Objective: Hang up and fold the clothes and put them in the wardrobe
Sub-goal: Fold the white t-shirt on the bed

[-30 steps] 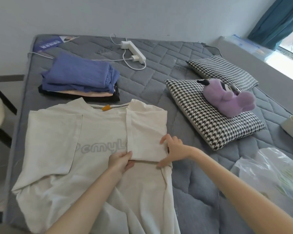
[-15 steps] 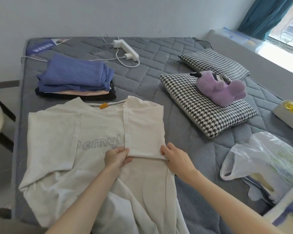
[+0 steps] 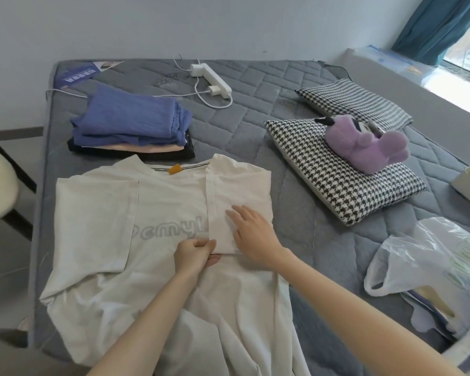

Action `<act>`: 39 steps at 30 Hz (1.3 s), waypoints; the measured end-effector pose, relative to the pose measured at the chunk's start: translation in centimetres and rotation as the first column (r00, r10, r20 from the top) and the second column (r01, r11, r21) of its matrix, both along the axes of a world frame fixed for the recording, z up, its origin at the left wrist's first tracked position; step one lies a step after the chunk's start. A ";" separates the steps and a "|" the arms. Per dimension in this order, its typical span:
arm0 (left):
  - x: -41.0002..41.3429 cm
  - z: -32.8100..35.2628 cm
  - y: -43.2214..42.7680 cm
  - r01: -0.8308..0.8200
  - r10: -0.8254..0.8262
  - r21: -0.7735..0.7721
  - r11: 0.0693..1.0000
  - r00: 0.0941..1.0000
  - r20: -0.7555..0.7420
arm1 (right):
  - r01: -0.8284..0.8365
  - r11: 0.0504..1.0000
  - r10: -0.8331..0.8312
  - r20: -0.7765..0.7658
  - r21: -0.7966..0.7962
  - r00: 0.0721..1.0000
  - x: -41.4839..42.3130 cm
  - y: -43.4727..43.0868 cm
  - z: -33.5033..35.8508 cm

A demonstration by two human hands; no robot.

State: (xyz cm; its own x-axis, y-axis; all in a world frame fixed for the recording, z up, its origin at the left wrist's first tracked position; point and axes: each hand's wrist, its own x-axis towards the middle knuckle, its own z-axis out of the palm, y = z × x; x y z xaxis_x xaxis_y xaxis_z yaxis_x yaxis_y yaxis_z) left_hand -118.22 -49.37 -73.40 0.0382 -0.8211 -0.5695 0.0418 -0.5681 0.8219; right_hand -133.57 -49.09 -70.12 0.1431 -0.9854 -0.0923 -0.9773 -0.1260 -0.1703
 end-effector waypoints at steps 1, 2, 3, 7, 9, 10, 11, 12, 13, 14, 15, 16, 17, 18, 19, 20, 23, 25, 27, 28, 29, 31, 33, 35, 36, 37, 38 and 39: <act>0.0 0.0 0.0 0.001 -0.001 0.000 1.000 1.000 0.005 | 0.006 0.999 -0.006 0.002 0.043 1.000 0.4 -0.5 -1.1; 0.1 -0.1 0.1 0.000 0.000 -0.001 1.000 1.000 0.009 | 0.038 0.996 -0.039 0.012 0.079 0.999 0.5 -1.1 -2.0; 0.1 -0.1 0.1 -0.001 0.001 -0.001 1.000 1.000 0.013 | 0.084 0.992 -0.087 0.027 0.094 0.996 0.2 -1.6 -2.7; 0.1 -0.4 0.0 0.002 -0.002 0.002 1.000 0.999 0.032 | 0.186 0.982 -0.186 0.012 0.029 0.982 -1.8 -3.6 -4.6; 0.1 -0.5 0.0 0.004 -0.004 0.004 1.000 1.000 0.025 | 0.209 0.978 -0.209 0.007 0.023 0.978 -2.8 -4.6 -4.8; 0.1 -0.5 -0.1 0.011 -0.011 0.002 1.000 1.000 0.026 | 0.226 0.974 -0.226 0.009 0.025 0.974 -3.2 -5.0 -4.9; 0.2 -0.5 -0.1 0.021 -0.021 -0.001 1.000 0.999 0.030 | 0.246 0.969 -0.246 0.013 0.025 0.969 -3.4 -5.5 -4.9; 0.2 -0.6 -0.1 0.027 -0.027 -0.003 1.000 0.999 0.032 | 0.263 0.964 -0.264 0.018 0.025 0.964 -3.7 -6.0 -4.8; 0.3 -0.7 0.0 0.029 -0.029 -0.005 1.000 0.999 0.033 | 0.278 0.960 -0.279 0.023 0.024 0.960 -3.8 -6.5 -4.8; 0.2 -0.8 0.0 0.027 -0.027 -0.009 1.000 0.999 0.032 | 0.293 0.956 -0.294 0.025 0.026 0.956 -3.9 -6.9 -4.7; 0.2 -0.7 0.0 0.023 -0.023 -0.013 1.000 0.999 0.034 | 0.306 0.952 -0.307 0.026 0.030 0.951 -3.9 -7.3 -4.7; 0.2 -0.7 0.0 0.023 -0.022 -0.017 1.000 0.999 0.043 | 0.318 0.947 -0.319 0.026 0.036 0.947 -3.9 -7.5 -4.7; 0.1 -0.6 0.0 0.031 -0.030 -0.019 0.999 0.998 0.057 | 0.331 0.942 -0.333 0.021 0.049 0.943 -3.8 -7.7 -4.6; 0.1 -0.5 0.1 0.050 -0.049 -0.018 0.999 0.996 0.076 | 0.347 0.936 -0.348 0.008 0.064 0.937 -3.6 -7.8 -4.5; 0.3 -0.3 0.0 0.081 -0.079 -0.014 0.997 0.992 0.099 | 0.362 0.930 -0.361 -0.017 0.068 0.932 -3.3 -8.1 -4.3; 0.5 -0.1 -0.1 0.122 -0.119 -0.017 0.992 0.984 0.129 | 0.366 0.929 -0.364 -0.058 0.045 0.930 -3.0 -8.5 -3.8; 2.2 0.7 -1.3 0.312 -0.249 -0.109 0.944 0.889 0.385 | 0.325 0.940 -0.332 -0.066 -0.103 0.941 -2.2 -9.8 -1.9; 3.9 1.5 -2.6 0.351 -0.195 -0.200 0.915 0.817 0.543 | 0.291 0.950 -0.285 0.069 -0.111 0.956 -1.9 -10.6 -0.9; 6.0 2.4 -4.5 0.298 -0.078 -0.290 0.910 0.808 0.584 | 0.228 0.970 -0.217 0.127 -0.088 0.968 -1.7 -11.3 -0.4; 7.1 2.9 -5.5 0.273 -0.022 -0.336 0.901 0.804 0.594 | 0.195 0.978 -0.185 0.126 -0.077 0.975 -1.7 -11.7 -0.3; 8.3 3.2 -6.6 0.276 0.015 -0.379 0.883 0.792 0.610 | 0.172 0.983 -0.163 0.117 -0.067 0.980 -1.7 -12.1 -0.2; 10.7 3.5 -8.6 0.370 0.023 -0.426 0.826 0.733 0.680 | 0.156 0.987 -0.152 0.082 -0.041 0.985 -1.8 -12.9 -0.1; 13.0 3.4 -10.4 0.495 -0.002 -0.388 0.777 0.618 0.786 | 0.182 0.983 -0.182 0.041 -0.009 0.982 -2.0 -13.6 -0.3; 14.8 3.2 -11.9 0.587 -0.004 -0.297 0.753 0.456 0.890 | 0.238 0.971 -0.239 0.031 0.033 0.971 -2.1 -14.3 -0.3; 15.5 3.1 -12.6 0.614 -0.003 -0.248 0.750 0.377 0.926 | 0.259 0.964 -0.261 0.031 0.055 0.965 -2.2 -14.7 -0.3; 16.0 3.1 -13.3 0.628 -0.011 -0.201 0.752 0.317 0.948 | 0.271 0.960 -0.273 0.024 0.076 0.962 -2.2 -15.1 -0.3; 16.3 3.1 -14.0 0.634 -0.028 -0.160 0.757 0.276 0.961 | 0.277 0.956 -0.279 0.011 0.098 0.960 -2.2 -15.6 -0.2; 16.4 3.0 -14.7 0.639 -0.051 -0.122 0.759 0.246 0.968 | 0.282 0.952 -0.283 -0.006 0.119 0.959 -2.3 -16.0 -0.1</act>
